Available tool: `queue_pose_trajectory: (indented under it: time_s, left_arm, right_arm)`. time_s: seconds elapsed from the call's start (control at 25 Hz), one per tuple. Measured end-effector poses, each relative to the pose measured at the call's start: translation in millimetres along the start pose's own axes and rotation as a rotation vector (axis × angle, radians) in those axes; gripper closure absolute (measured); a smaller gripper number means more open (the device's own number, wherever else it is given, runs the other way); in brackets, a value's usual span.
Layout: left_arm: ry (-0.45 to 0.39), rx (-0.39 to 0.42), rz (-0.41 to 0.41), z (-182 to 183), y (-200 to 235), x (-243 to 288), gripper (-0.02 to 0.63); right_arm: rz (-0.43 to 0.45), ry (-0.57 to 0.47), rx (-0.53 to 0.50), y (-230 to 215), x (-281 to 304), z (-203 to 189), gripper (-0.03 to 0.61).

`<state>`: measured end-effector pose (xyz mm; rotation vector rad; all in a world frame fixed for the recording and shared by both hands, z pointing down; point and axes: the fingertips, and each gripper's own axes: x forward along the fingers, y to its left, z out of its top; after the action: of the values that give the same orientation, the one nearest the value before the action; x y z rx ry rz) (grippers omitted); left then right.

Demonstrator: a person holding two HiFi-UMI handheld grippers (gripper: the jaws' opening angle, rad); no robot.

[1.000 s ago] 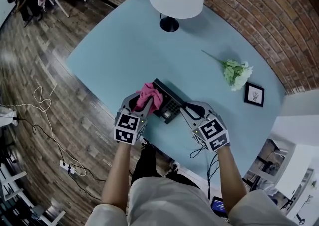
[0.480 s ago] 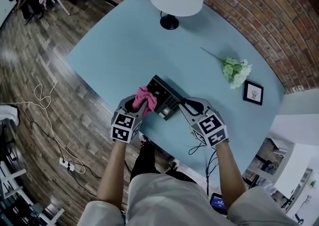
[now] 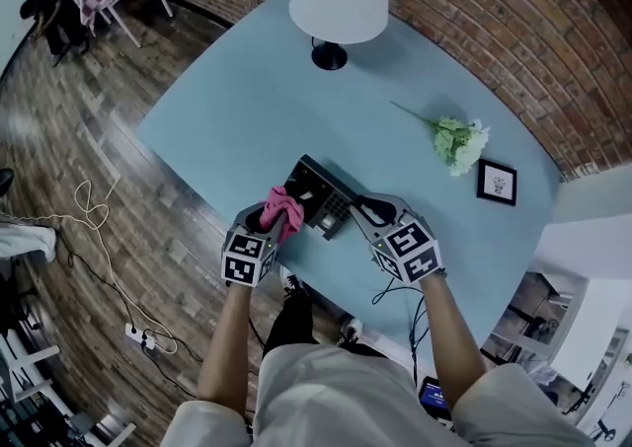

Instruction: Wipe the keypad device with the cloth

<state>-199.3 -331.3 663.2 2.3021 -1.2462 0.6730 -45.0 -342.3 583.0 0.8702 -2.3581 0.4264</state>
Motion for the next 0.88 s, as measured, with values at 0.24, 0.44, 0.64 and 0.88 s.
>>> queue_pose_trajectory:
  time_s: [0.24,0.44,0.64,0.88]
  left_arm:
    - [-0.156,-0.037,-0.023,59,-14,-33,0.445]
    - [-0.236,0.027,-0.073,116,-44,-36,0.445]
    - [-0.209,0.034,-0.090,127,-64,-6,0.445]
    - [-0.145,0.041,-0.078,111,-71,18,0.443]
  right_arm:
    - [-0.008,-0.004,-0.050,0,-4,0,0.479]
    - [-0.016,-0.021,-0.034,1,-6,-3,0.482]
    - [-0.003,-0.037,-0.013,1,-6,-4,0.480]
    - [0.022,-0.007,-0.058,2,-5,-4,0.476]
